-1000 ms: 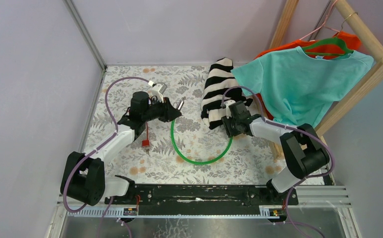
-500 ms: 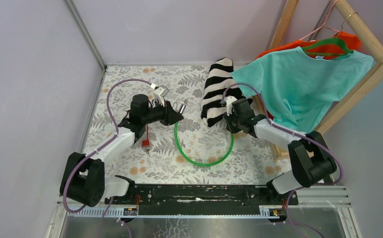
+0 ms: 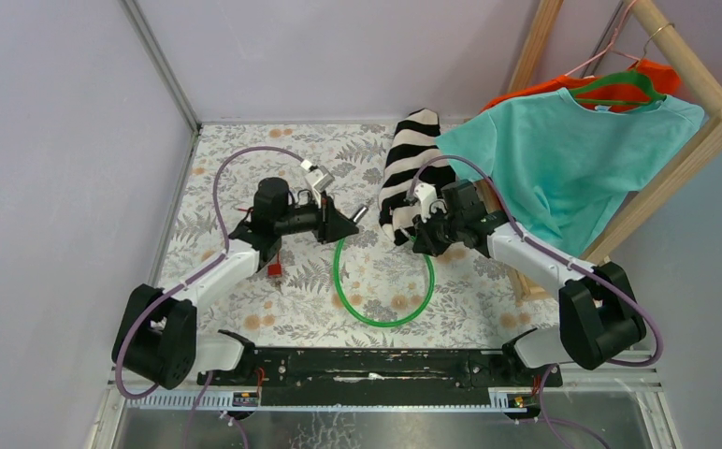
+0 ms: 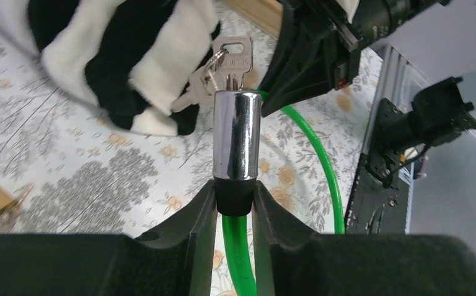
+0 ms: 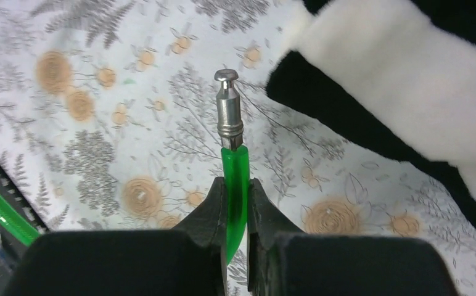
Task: Lock with the key
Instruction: Lock the lock.
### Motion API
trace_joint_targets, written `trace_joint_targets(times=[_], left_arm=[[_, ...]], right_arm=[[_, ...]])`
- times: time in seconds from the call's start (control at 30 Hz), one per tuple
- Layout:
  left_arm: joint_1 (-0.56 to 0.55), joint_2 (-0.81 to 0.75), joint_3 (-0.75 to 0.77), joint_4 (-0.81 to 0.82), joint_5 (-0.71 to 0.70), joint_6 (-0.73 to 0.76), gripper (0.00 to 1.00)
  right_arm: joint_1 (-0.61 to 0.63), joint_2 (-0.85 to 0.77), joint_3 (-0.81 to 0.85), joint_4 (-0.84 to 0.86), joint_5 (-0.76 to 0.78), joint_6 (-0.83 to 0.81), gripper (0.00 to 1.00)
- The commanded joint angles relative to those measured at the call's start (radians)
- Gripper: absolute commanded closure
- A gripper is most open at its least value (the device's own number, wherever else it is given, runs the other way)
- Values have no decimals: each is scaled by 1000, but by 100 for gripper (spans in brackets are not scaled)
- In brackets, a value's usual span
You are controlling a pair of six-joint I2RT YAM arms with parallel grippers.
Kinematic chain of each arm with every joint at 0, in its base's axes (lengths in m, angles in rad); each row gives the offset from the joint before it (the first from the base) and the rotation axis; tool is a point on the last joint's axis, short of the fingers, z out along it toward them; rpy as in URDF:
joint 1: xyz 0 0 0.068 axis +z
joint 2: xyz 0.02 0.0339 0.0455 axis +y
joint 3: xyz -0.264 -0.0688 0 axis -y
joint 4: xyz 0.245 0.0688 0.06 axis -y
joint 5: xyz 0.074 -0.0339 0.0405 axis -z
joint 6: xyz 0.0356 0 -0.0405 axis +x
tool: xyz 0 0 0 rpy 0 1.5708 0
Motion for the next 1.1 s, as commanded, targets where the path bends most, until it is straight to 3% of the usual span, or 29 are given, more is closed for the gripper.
trace_joint_targets(times=[0.0, 1.07], left_arm=[[-54, 26, 74, 90, 88, 71, 100], [-69, 31, 45, 138, 1, 30, 100]], right_arm=[[25, -43, 101, -5, -227, -50, 100], [111, 2, 234, 54, -365, 8, 100]])
